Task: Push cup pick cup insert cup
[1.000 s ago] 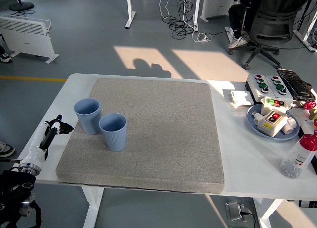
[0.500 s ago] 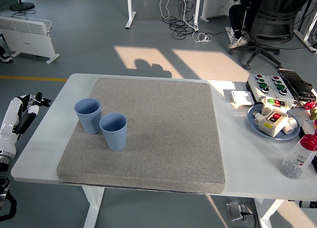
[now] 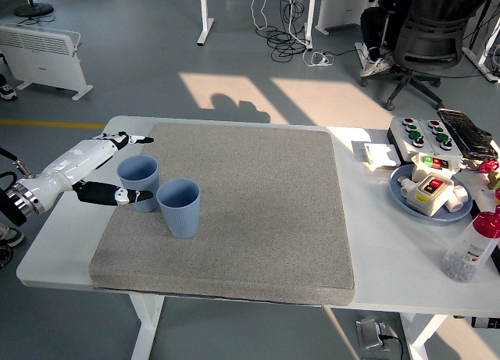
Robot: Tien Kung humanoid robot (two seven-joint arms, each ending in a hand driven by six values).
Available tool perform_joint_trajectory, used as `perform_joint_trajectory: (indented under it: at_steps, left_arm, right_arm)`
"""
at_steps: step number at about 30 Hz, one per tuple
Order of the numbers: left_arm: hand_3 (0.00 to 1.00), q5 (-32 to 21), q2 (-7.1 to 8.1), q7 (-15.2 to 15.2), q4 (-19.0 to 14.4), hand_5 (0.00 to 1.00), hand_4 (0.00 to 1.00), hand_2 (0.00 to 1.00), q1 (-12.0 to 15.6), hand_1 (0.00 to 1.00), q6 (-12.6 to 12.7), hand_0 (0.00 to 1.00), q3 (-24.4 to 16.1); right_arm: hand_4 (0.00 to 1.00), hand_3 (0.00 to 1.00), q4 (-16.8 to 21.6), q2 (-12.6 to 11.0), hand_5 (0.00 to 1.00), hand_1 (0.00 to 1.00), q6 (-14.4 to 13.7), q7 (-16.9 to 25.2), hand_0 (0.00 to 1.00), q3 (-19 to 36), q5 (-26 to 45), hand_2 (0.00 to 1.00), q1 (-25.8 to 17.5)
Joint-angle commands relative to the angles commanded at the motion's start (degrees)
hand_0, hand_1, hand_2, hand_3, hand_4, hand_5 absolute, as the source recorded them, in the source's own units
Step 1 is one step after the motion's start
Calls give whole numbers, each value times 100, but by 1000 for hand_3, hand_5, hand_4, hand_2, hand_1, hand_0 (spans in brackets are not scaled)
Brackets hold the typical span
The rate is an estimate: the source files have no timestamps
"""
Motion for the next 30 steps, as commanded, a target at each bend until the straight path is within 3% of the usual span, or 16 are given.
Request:
perform_joint_trajectory:
  at_steps: [2, 15, 19, 29, 30]
  left_arm:
    - [859, 199, -81, -18, 121, 619, 998, 932, -300, 917, 72, 984, 360]
    - [894, 329, -524, -53, 708, 607, 998, 949, -1205, 931, -175, 964, 1421]
    - [870, 51, -651, -183, 944, 614, 998, 916, -1383, 916, -112, 944, 1760]
    - [866, 2, -1018, -243, 1595, 608, 998, 914, -1702, 910, 16, 926, 2300]
    - [862, 22, -1075, -253, 1674, 590, 998, 910, -1727, 898, 30, 888, 2374]
  right_arm:
    - [176, 596, 3, 1, 388, 677, 4, -9, 741, 6, -10, 662, -15]
    - [176, 596, 8, -25, 387, 677, 12, -25, 741, 31, -39, 662, -48]
    - [175, 596, 12, -28, 387, 677, 8, -22, 740, 20, -21, 662, -61]
    - [175, 596, 17, -47, 386, 677, 17, -30, 740, 42, -80, 662, -40]
    - [175, 596, 19, -53, 386, 677, 22, -33, 740, 43, -91, 661, -31]
